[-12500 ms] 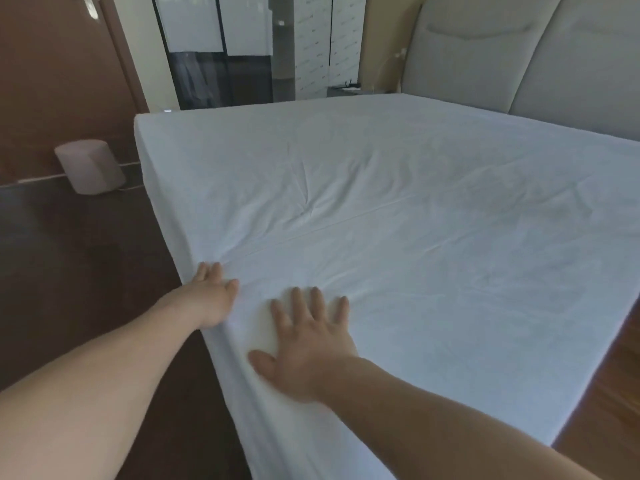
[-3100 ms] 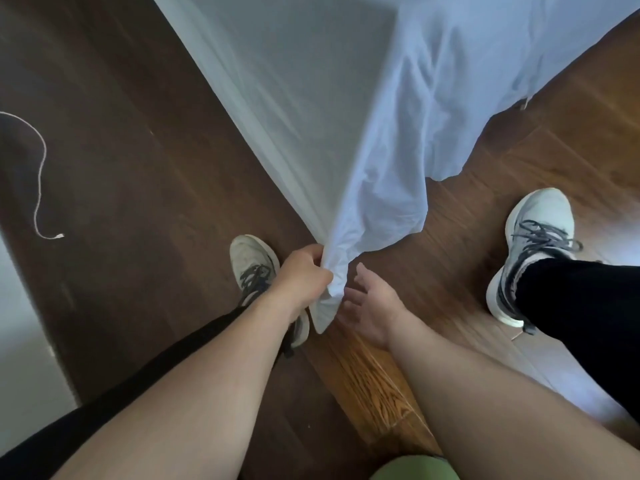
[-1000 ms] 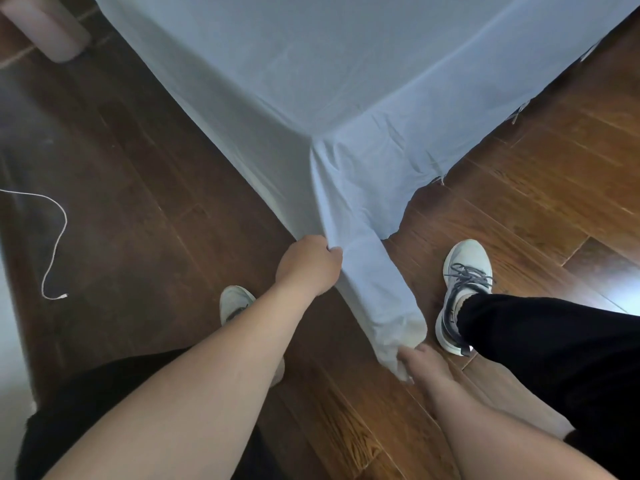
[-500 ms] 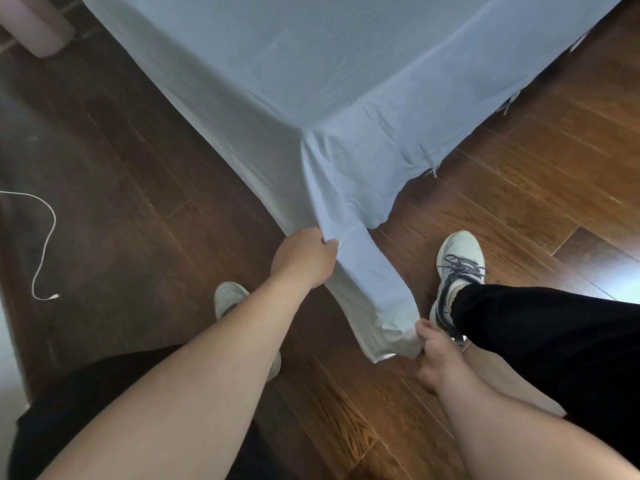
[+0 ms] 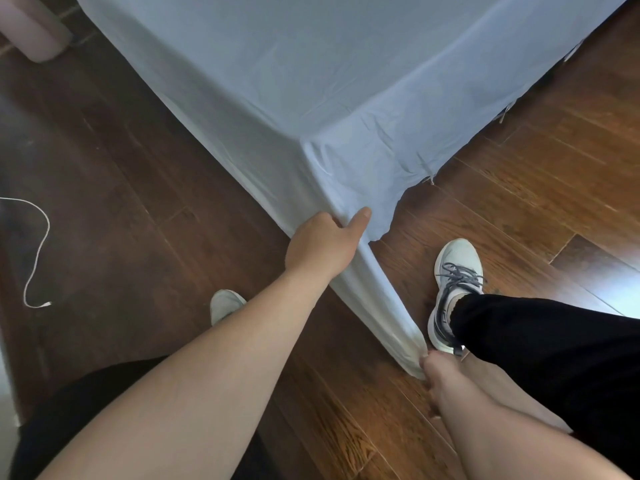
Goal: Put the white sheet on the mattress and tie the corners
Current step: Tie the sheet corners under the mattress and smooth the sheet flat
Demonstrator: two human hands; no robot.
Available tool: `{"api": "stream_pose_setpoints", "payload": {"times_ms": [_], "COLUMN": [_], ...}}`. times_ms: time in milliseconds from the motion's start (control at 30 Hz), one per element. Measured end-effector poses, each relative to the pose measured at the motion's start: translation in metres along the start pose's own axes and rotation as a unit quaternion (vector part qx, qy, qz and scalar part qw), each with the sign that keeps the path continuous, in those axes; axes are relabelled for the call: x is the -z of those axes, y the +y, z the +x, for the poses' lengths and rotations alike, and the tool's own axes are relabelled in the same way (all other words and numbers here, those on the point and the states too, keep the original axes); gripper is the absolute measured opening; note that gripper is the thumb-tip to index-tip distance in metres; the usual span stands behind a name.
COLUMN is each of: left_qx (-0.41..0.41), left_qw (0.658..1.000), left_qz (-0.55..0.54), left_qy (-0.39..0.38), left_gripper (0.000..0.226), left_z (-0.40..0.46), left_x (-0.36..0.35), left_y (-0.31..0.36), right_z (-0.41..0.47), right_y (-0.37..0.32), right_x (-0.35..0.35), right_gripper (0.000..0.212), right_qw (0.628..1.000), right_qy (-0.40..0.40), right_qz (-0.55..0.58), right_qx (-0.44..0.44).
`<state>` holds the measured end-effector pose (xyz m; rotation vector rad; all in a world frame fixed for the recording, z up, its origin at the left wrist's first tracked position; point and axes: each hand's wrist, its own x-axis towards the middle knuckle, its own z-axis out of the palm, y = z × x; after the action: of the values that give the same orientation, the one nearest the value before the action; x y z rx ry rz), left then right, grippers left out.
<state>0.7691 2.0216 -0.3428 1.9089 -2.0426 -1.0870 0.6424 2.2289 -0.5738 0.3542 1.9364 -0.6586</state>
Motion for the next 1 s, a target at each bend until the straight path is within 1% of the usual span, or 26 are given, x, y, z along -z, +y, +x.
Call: {"api": "stream_pose_setpoints", "payload": {"times_ms": [67,100,200,233,300,367,400,467,533,600,633,667,700,733,800,833,867,933,967,1000], "left_qx": [0.012,0.018,0.039,0.043,0.045,0.044,0.048,0.057,0.062,0.053,0.044,0.039,0.034,0.031,0.025,0.022,0.018,0.007,0.005,0.003], "left_qw": [1.0,1.0,0.999,0.999,0.998,0.998,0.998,0.997,0.995,0.995,0.995,0.995,0.995,0.996,0.996,0.996,0.996,0.997,0.997,0.996], "left_qz": [0.007,0.005,-0.022,-0.025,-0.019,-0.02,-0.023,-0.038,-0.057,-0.061,-0.062,-0.062,-0.061,-0.06,-0.056,-0.056,-0.056,-0.038,-0.029,-0.017], "left_qy": [0.0,-0.004,-0.017,-0.021,-0.03,-0.036,-0.039,-0.046,-0.052,-0.059,-0.063,-0.066,-0.066,-0.065,-0.066,-0.067,-0.068,-0.067,-0.072,-0.089], "left_gripper": [0.069,0.067,0.049,0.043,0.032,0.023,0.022,0.03,0.037,0.04,0.042,0.045,0.047,0.048,0.045,0.04,0.035,0.029,0.028,0.027], "left_z": [0.005,0.008,0.018,0.02,0.022,0.022,0.023,0.023,0.026,0.029,0.03,0.03,0.031,0.03,0.027,0.027,0.026,0.026,0.027,0.027], "left_x": [0.005,0.007,0.016,0.02,0.026,0.03,0.03,0.029,0.027,0.028,0.03,0.032,0.033,0.036,0.038,0.039,0.041,0.043,0.045,0.047], "left_y": [0.009,0.013,0.02,0.022,0.028,0.033,0.034,0.037,0.037,0.039,0.041,0.042,0.043,0.044,0.044,0.044,0.044,0.041,0.039,0.038], "right_z": [0.025,0.032,-0.009,-0.014,-0.02,-0.022,-0.023,-0.023,-0.029,-0.04,-0.062,-0.084,-0.108,-0.132,-0.165,-0.179,-0.189,-0.202,-0.204,-0.204], "right_y": [0.009,0.011,-0.006,-0.01,-0.015,-0.02,-0.022,-0.026,-0.035,-0.049,-0.062,-0.073,-0.083,-0.095,-0.119,-0.135,-0.152,-0.184,-0.201,-0.215], "right_x": [-0.001,-0.002,0.006,0.009,0.011,0.014,0.017,0.019,0.015,0.004,-0.002,-0.008,-0.015,-0.022,-0.035,-0.038,-0.042,-0.04,-0.036,-0.029], "right_gripper": [0.035,0.032,0.026,0.031,0.039,0.043,0.044,0.045,0.043,0.046,0.048,0.05,0.055,0.066,0.087,0.087,0.072,0.018,0.023,0.033], "right_qw": [0.999,0.999,0.997,0.996,0.996,0.997,0.996,0.994,0.991,0.981,0.973,0.961,0.94,0.909,0.849,0.823,0.8,0.777,0.753,0.722], "right_qy": [0.025,0.035,0.056,0.065,0.057,0.018,0.013,0.047,0.063,0.109,0.134,0.143,0.142,0.129,0.081,0.053,0.027,-0.01,-0.012,-0.01], "right_qz": [-0.017,-0.034,-0.045,-0.047,-0.057,-0.076,-0.091,-0.095,-0.118,-0.155,-0.169,-0.175,-0.182,-0.197,-0.218,-0.239,-0.267,-0.347,-0.395,-0.449], "right_qx": [0.012,0.015,0.032,0.034,0.033,0.022,0.01,0.002,-0.008,0.029,0.086,0.162,0.25,0.345,0.475,0.512,0.537,0.526,0.526,0.526]}}
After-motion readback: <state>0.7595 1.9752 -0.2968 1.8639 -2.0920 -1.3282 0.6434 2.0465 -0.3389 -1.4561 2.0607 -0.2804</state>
